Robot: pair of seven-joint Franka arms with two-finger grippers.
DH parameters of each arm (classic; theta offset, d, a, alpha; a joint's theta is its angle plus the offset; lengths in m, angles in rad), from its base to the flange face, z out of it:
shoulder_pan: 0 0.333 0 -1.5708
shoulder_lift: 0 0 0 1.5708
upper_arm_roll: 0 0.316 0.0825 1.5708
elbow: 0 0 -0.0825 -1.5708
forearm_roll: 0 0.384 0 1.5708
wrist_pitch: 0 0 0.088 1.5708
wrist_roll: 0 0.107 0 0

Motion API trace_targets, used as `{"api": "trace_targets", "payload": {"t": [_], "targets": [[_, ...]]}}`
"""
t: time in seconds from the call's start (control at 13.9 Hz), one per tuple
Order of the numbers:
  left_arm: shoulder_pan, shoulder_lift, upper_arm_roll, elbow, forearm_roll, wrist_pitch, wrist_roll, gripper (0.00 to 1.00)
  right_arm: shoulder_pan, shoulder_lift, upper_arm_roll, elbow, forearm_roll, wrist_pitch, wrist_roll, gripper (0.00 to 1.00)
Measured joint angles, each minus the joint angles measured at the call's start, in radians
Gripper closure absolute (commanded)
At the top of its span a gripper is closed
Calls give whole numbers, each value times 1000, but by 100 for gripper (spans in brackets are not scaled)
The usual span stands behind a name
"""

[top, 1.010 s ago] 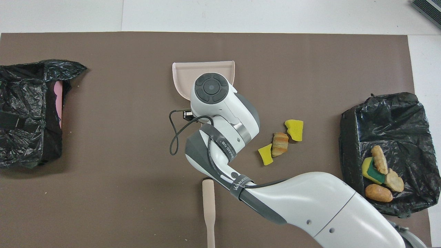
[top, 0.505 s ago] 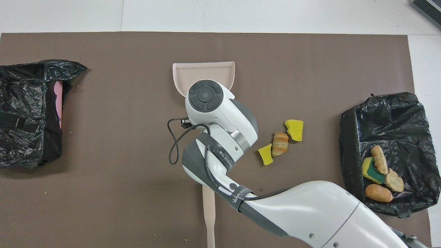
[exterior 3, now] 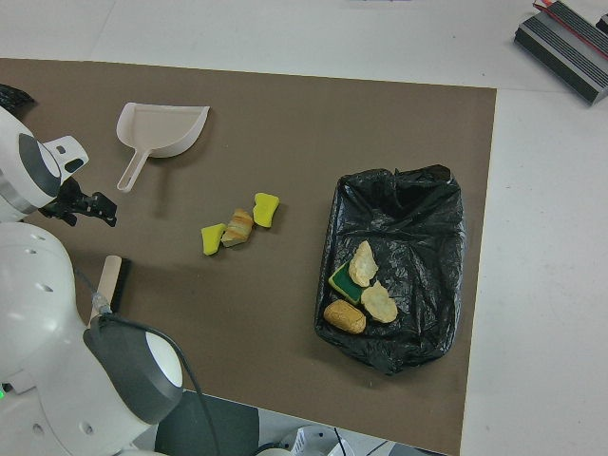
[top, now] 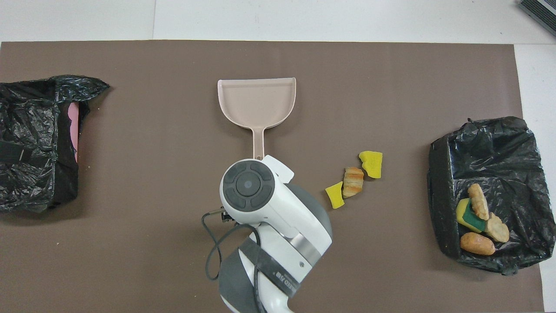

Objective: Sweep and dump trash in bin
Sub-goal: 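Lower the dustpan near the sponge and bread, then withdraw the right gripper, then reach the left gripper to the pink dustpan handle and grasp it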

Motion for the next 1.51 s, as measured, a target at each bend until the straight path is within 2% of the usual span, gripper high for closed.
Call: {"api": "trace_targets", "payload": {"t": [0.29,0.5,0.72,1.01,1.08,1.15,1.23,1.3,1.37,1.44,1.51], "targets": [[-9,0,-9,0,0,-5,0,0,65,-205,10,-252,116,1,-5,0],[-10,-3,-15,0,0,-28,0,0,136,-318,10,-444,238,144,-15,0],[-27,-4,-21,-2,-1,-18,-30,0,206,-364,10,-586,267,251,-15,0],[-136,5,-29,-77,-1,121,-231,0,232,-377,9,-652,282,308,-15,3],[-168,10,-31,-107,-1,155,-274,0,234,-377,9,-657,283,321,-15,7],[-199,17,-32,-136,-1,183,-310,0,234,-377,9,-663,284,331,-15,16],[-222,27,-32,-156,-1,210,-344,0,234,-377,9,-667,285,336,-15,30],[-245,43,-32,-172,-1,245,-380,0,234,-376,9,-671,285,339,-15,48],[-264,61,-33,-181,-1,279,-413,0,234,-376,9,-674,285,340,-15,60],[-285,81,-33,-190,-1,317,-447,0,234,-376,9,-676,285,340,-15,67],[-305,101,-33,-198,-1,348,-480,0,234,-376,9,-678,285,340,-15,78]]}}
